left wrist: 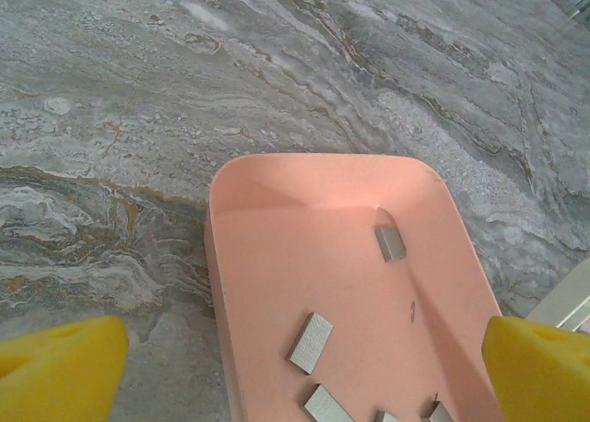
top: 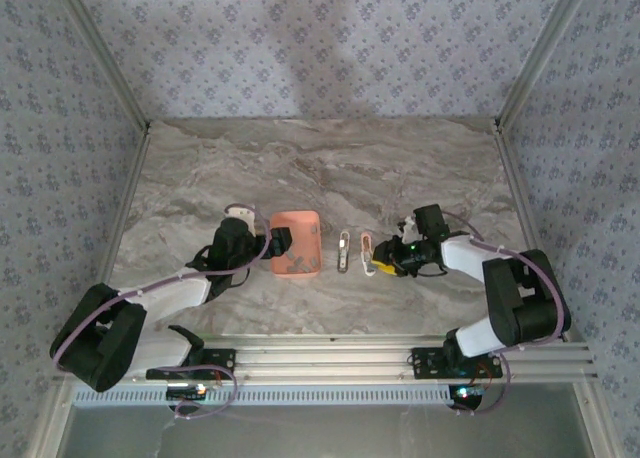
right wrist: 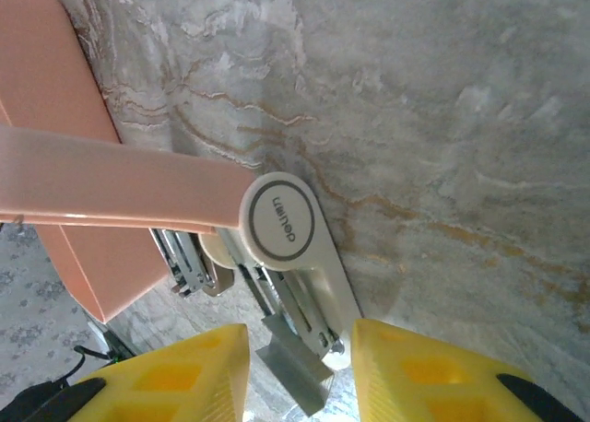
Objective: Load the staples into the stapler
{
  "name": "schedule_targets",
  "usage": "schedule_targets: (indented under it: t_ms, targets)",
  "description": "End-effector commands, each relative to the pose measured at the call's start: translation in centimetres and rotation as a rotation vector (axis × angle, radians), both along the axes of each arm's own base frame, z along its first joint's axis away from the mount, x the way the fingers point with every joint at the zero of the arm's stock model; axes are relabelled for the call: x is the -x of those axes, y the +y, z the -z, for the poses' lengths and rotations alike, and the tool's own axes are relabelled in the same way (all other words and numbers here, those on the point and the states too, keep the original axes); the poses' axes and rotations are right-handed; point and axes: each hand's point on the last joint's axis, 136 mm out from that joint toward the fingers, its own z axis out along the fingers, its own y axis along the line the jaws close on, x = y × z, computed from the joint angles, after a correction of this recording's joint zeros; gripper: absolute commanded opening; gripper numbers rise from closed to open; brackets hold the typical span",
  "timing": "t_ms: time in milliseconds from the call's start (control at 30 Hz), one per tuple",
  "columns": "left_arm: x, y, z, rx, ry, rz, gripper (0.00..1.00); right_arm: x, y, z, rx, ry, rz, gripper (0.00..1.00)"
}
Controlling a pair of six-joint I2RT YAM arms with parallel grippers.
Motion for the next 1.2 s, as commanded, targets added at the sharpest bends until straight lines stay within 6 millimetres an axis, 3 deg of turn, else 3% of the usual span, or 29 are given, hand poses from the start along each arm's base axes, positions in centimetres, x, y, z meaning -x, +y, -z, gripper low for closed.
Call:
schedule_targets:
  t_ms: [0, 400, 800, 1033, 1167]
  targets:
    - [-0.3, -0.6, -1.6, 0.015, -0.047, 0.024, 0.98, 0.5, 0.3, 0.5, -0.028, 0.041, 0.014, 0.31]
    - [-0.2, -0.5, -1.4, 0.008, -0.042, 0.023, 0.98, 0.3, -0.1, -0.1, -0.04, 0.022, 0.044, 0.18]
    - [-0.2, -0.6, -1.2, 0.005, -0.04, 0.026, 0.98, 0.2, -0.6, -0.8, -0.039, -0.009, 0.063, 0.11]
    - [-0.2, -0.6, -1.1, 0.005, -0.038, 0.025, 0.98, 0.8, -0.6, 0.1, -0.021, 0.037, 0.064, 0.31]
    - [-0.2, -0.6, -1.1, 0.005, -0.038, 0.027, 0.98, 0.7, -0.4, 0.5, -0.024, 0.047, 0.064, 0.31]
